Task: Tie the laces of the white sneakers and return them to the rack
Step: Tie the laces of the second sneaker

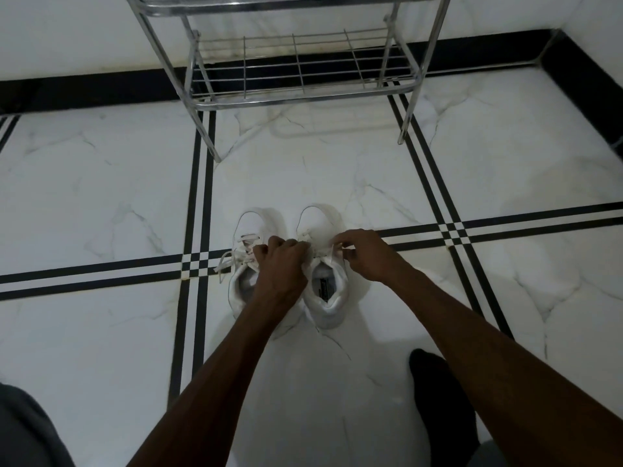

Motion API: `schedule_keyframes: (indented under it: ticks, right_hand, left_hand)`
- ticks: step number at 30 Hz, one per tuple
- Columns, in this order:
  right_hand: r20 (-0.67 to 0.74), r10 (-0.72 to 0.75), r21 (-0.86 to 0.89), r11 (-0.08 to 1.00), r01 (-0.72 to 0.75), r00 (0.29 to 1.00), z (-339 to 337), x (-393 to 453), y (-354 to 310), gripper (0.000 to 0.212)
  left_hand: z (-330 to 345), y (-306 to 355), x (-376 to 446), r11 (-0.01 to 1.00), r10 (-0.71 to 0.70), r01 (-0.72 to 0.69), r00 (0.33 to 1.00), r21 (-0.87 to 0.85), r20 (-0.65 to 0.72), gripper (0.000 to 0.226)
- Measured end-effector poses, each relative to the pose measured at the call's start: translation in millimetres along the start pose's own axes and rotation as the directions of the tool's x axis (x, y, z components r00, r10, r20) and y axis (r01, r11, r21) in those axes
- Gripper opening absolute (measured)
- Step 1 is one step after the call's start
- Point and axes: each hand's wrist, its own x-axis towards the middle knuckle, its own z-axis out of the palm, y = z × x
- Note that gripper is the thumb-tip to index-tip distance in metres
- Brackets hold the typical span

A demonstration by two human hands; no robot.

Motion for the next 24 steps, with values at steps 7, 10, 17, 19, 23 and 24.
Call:
schedule_keyframes:
  ticks: [7,10,17,19,23,24]
  right_hand:
    - [-0.079,-0.049,-0.228,0.973,0.030,0.996,1.9,2.2,3.4,0.012]
    - [-0.098,-0.160,-0.499,0.862,0.090,0.982,7.0,-0.5,11.9,0.012]
    - [-0.182,-0.053,-0.389,0.921,-0.022,0.982,14.9,-3.4,12.4,0.014]
    - [-0.109,0.123,-0.100,0.986,-0.134,0.986,12.2,-4.7,7.0,0.025]
    - [0.371,0.410,0.354,0.767,-0.536,0.833,-2.4,-9.9,-1.3,0.080]
    - [0.413,0.395,0.370,0.751,-0.548,0.821,-1.9,-12.6,-2.5,0.093]
  left_hand:
    - [5.1,-10.9,-5.4,0.997,0.005,0.007,0.988,0.081,-0.155,0.025]
    - [4.2,-15.9,-8.5,0.974,0.088,-0.049,0.981,0.221,-0.172,0.030]
    - [8.3,-18.6,-7.2,0.991,0.037,-0.017,0.988,0.134,-0.147,0.028]
    - [2.1,-25.8,-9.4,0.999,-0.019,0.029,0.975,0.044,-0.221,0.019]
    - [-20.7,-54.4,-16.5,0.921,-0.351,0.266,0.885,-0.285,-0.307,0.047]
    - [-22.4,-68.0,-21.1,0.870,-0.427,0.311,0.863,-0.382,-0.269,0.054]
